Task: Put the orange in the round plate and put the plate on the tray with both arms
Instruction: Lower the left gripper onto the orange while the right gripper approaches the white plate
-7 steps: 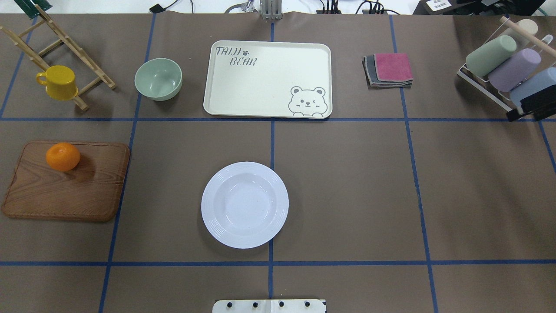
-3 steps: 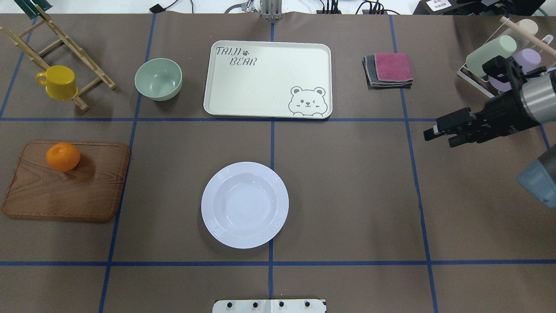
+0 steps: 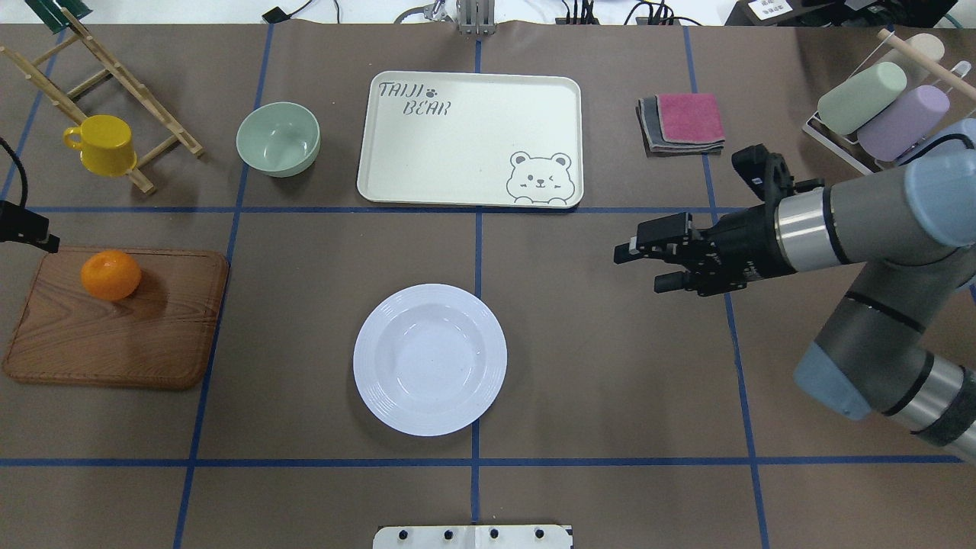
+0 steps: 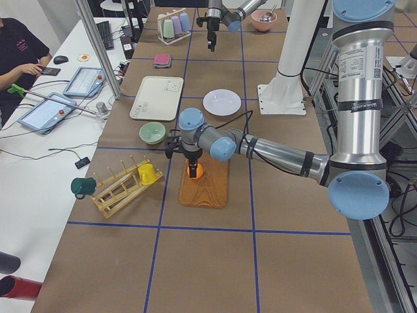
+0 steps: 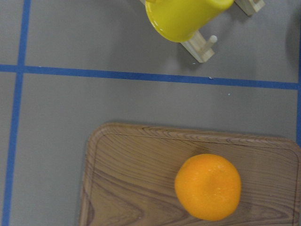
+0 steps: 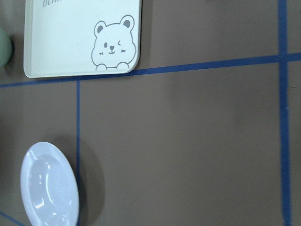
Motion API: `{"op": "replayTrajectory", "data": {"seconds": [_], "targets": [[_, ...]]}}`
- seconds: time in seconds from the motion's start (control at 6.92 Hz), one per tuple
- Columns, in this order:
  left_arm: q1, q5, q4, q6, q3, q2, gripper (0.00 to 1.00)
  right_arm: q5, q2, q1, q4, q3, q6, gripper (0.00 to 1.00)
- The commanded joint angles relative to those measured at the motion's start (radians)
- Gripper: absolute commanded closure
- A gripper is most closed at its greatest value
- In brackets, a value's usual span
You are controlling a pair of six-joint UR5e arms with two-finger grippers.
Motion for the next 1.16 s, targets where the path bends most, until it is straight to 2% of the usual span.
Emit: {"op": "replayTrajectory", "data": {"seconds": [0.0,0.14,0.43,0.72,1.01], "targets": [[0.107,0.074,-0.013,-0.101,0.02,-0.052,0.01,-0.152,0.022,-0.106,0.014,0.002,0.05,0.0],[0.118,0.078,-0.016,-0.094,0.057,-0.067,0.02,-0.165,0.023,-0.12,0.016,0.0,0.049,0.0],[0.12,0.079,-0.022,-0.087,0.102,-0.092,0.02,-0.249,0.023,-0.178,0.016,-0.003,0.049,0.0],[0.135,0.078,-0.097,-0.097,0.169,-0.098,0.02,-0.262,0.025,-0.193,0.016,-0.003,0.049,0.0],[0.137,0.078,-0.113,-0.098,0.215,-0.119,0.02,-0.28,0.023,-0.206,0.016,-0.001,0.049,0.01]]}}
